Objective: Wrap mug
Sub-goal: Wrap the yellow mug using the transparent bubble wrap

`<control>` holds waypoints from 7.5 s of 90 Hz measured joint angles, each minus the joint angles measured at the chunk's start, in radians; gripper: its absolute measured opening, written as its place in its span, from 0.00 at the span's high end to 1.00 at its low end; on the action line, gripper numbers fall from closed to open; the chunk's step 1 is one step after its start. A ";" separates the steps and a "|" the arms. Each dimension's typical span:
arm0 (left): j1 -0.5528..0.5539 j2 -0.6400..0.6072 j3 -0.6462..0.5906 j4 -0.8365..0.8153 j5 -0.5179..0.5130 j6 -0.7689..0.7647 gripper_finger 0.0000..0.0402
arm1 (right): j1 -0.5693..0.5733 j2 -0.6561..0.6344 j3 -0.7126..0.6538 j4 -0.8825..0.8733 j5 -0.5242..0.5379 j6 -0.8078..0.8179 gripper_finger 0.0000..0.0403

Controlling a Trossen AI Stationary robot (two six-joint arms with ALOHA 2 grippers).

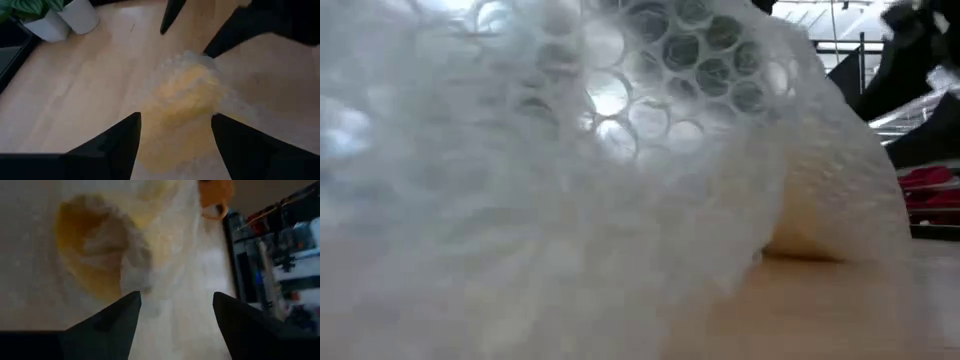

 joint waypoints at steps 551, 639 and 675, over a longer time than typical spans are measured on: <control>0.161 -0.128 -0.439 0.062 0.268 0.007 0.43 | -0.405 -0.187 -0.059 0.184 -0.474 -2.307 0.39; 0.164 -0.127 -0.387 0.036 0.265 0.013 0.43 | -0.248 -0.652 -0.142 0.004 -0.375 -0.811 0.47; 0.164 -0.127 -0.312 0.000 0.260 0.060 0.43 | -0.246 -0.801 -0.398 -0.006 -0.396 0.119 0.57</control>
